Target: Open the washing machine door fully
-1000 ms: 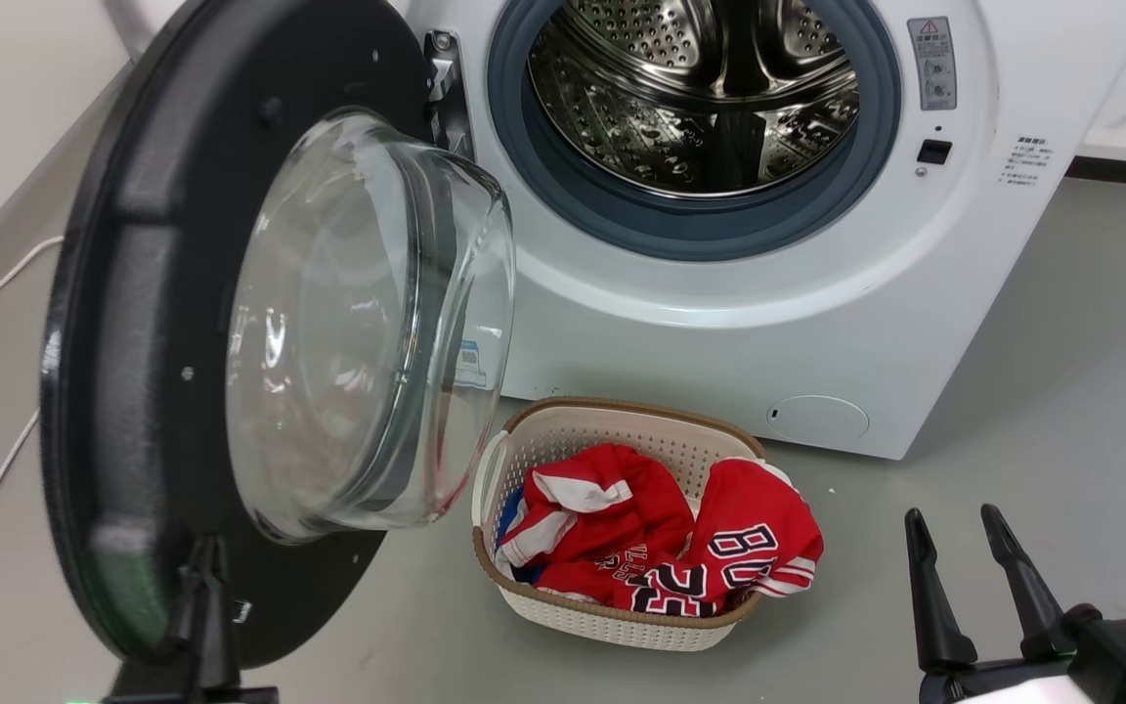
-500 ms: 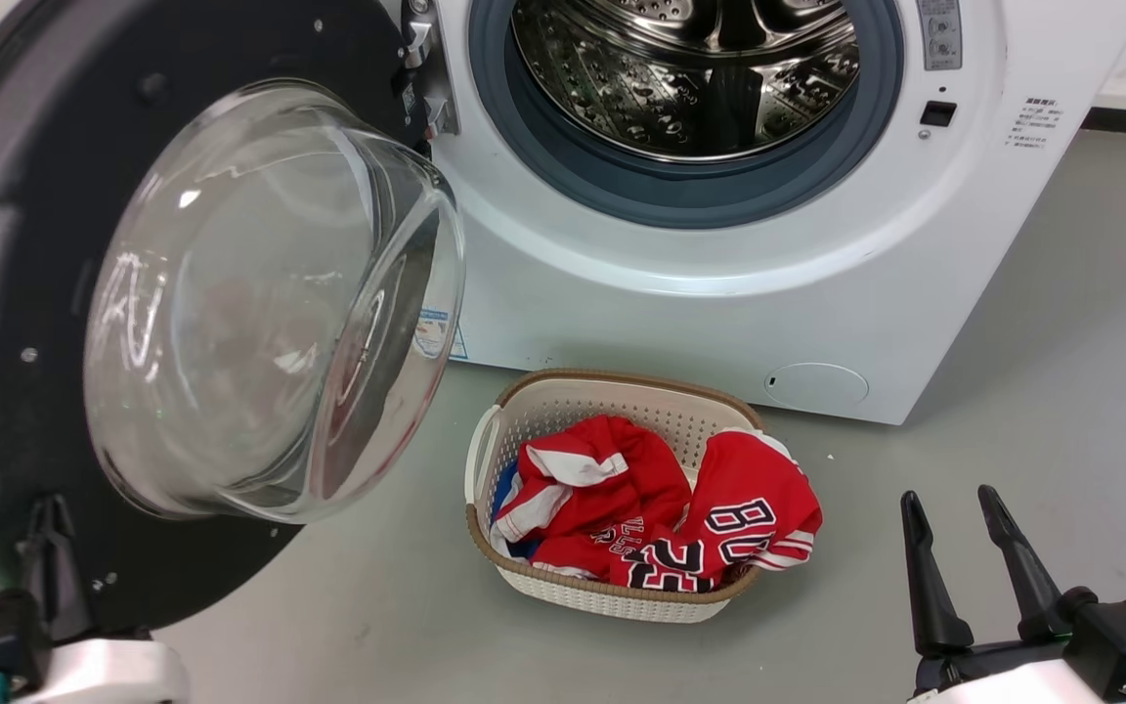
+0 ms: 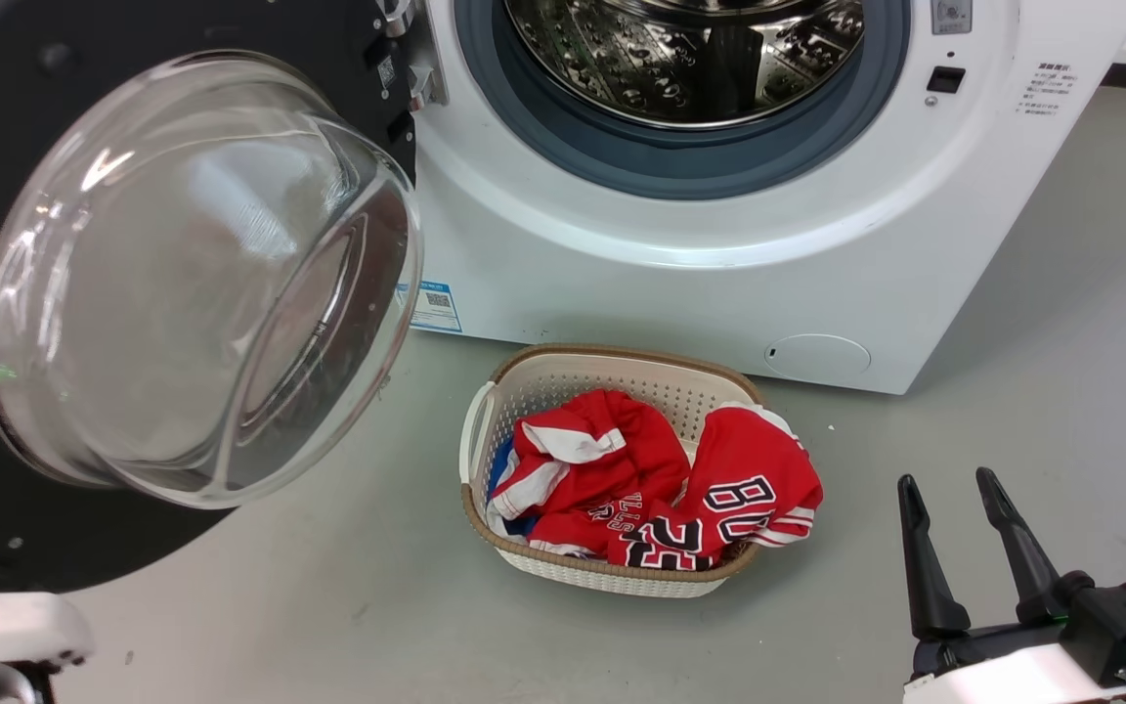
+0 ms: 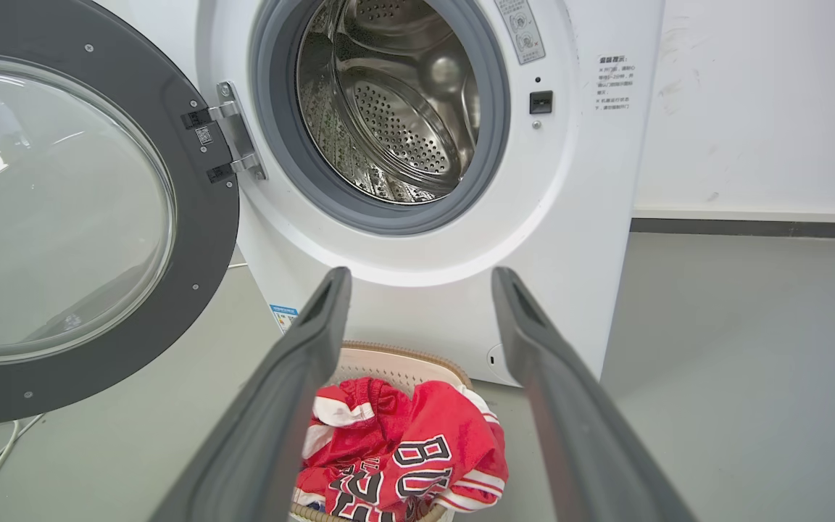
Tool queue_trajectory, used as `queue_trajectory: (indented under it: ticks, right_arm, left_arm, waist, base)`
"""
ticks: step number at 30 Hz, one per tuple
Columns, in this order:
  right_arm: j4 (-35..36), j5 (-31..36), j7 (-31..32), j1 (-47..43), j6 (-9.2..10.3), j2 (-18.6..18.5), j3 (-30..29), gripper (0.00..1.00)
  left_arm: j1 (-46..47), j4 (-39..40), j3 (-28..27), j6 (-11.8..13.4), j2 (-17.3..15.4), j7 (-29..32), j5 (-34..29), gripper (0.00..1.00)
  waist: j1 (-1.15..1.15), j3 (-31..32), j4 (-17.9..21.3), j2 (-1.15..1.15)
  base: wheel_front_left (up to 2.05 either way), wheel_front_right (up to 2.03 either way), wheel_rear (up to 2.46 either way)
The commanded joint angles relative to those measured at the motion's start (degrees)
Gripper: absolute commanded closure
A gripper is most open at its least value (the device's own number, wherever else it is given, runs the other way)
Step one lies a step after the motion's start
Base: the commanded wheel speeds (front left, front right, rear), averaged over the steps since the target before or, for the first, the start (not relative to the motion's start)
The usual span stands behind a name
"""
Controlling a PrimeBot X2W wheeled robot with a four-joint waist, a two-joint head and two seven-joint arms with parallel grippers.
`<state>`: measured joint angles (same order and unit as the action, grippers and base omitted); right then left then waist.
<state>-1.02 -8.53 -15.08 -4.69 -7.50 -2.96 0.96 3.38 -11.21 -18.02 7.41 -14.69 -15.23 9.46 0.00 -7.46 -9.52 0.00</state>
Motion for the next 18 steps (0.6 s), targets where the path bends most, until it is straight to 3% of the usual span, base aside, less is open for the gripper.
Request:
queue_trajectory:
  ticks: [1, 18]
  right_arm:
    - [0.0, 0.25, -0.11, 0.99, 0.01, 0.17, 0.11, 0.0]
    - [0.43, 0.87, -0.12, 3.04, 0.01, 0.17, 0.1, 0.0]
  left_arm:
    - [1.3, -0.5, -1.13, 0.01, -1.01, 0.15, -0.04, 1.0]
    - [9.76, -9.57, -7.31, -3.04, -4.64, 0.16, -1.1, 1.0]
  waist:
    - [0.0, -0.26, 0.17, 0.0]
    - [0.0, -3.62, 2.5, 0.0]
  base:
    - [0.0, 0.0, 0.0]
    - [0.0, 0.0, 0.0]
